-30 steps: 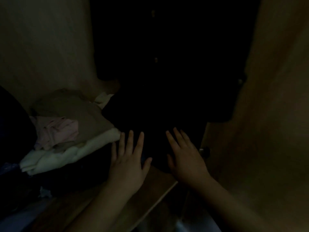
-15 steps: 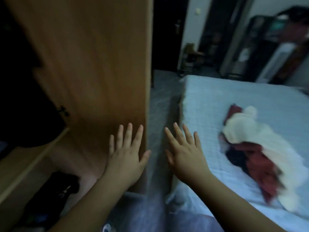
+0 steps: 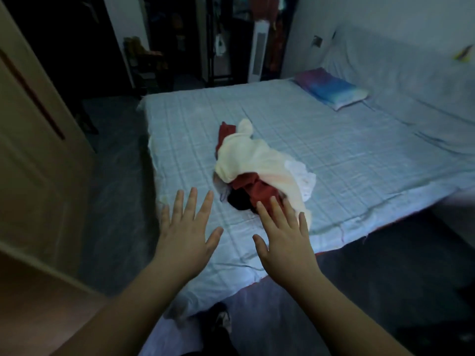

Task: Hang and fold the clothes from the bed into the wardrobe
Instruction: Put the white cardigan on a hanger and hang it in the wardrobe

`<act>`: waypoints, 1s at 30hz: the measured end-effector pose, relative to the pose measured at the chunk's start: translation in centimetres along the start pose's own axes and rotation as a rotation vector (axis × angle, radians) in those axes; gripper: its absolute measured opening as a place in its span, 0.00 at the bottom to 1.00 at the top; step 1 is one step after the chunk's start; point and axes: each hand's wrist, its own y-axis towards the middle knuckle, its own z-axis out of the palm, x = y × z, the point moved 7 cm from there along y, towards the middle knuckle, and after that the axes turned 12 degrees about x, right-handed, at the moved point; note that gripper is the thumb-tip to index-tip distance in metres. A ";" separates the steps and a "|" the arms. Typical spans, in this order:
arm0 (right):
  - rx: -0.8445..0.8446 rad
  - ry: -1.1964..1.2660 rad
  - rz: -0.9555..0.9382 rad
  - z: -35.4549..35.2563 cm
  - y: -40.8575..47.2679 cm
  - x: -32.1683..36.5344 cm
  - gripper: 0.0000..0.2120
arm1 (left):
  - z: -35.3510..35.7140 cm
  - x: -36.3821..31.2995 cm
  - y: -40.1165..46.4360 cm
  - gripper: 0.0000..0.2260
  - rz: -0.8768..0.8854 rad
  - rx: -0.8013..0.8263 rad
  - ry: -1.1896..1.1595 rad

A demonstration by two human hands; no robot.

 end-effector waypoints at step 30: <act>0.433 -0.146 -0.285 16.9 46.7 -10.9 0.29 | 11.2 7.2 31.0 0.36 -0.476 0.236 -0.151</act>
